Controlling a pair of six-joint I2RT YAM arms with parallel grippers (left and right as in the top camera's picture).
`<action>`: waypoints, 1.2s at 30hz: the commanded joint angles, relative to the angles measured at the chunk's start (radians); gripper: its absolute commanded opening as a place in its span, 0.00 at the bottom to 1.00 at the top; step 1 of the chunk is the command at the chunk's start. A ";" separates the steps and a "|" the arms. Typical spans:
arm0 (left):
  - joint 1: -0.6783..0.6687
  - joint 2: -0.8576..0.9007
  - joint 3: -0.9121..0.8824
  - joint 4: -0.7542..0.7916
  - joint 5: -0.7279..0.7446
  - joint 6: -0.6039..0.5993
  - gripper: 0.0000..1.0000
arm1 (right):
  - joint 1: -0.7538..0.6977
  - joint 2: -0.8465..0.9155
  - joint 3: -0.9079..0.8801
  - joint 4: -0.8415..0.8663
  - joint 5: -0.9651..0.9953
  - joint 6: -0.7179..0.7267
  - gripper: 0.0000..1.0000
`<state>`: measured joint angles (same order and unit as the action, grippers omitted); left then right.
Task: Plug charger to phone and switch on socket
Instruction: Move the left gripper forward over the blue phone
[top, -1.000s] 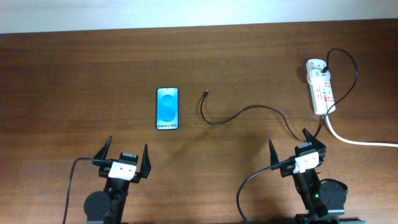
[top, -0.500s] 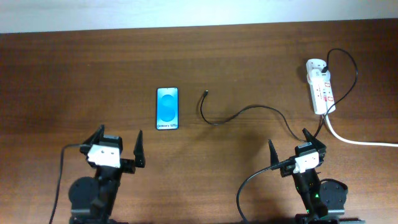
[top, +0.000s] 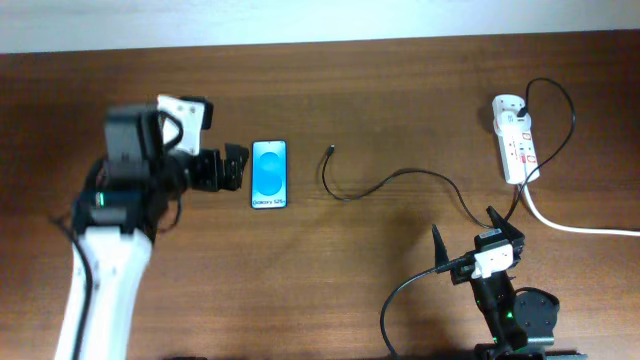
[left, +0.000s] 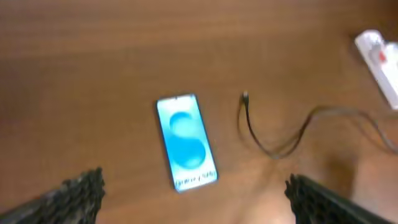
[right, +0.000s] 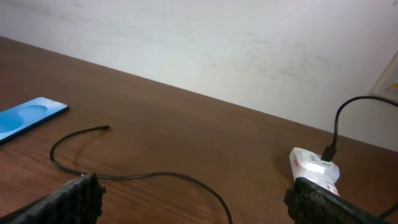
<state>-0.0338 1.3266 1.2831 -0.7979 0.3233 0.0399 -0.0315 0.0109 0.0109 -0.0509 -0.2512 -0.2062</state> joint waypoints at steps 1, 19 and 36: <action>-0.003 0.120 0.137 -0.049 0.028 -0.003 0.99 | 0.005 -0.008 -0.005 -0.005 -0.006 0.004 0.98; -0.003 0.162 0.137 0.001 0.086 -0.182 0.98 | 0.005 -0.008 -0.005 -0.005 -0.006 0.004 0.98; -0.201 0.561 0.530 -0.320 -0.298 -0.367 0.99 | 0.005 -0.008 -0.005 -0.005 -0.006 0.004 0.98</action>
<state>-0.2066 1.8069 1.8011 -1.1057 0.0879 -0.2665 -0.0315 0.0109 0.0109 -0.0509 -0.2516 -0.2062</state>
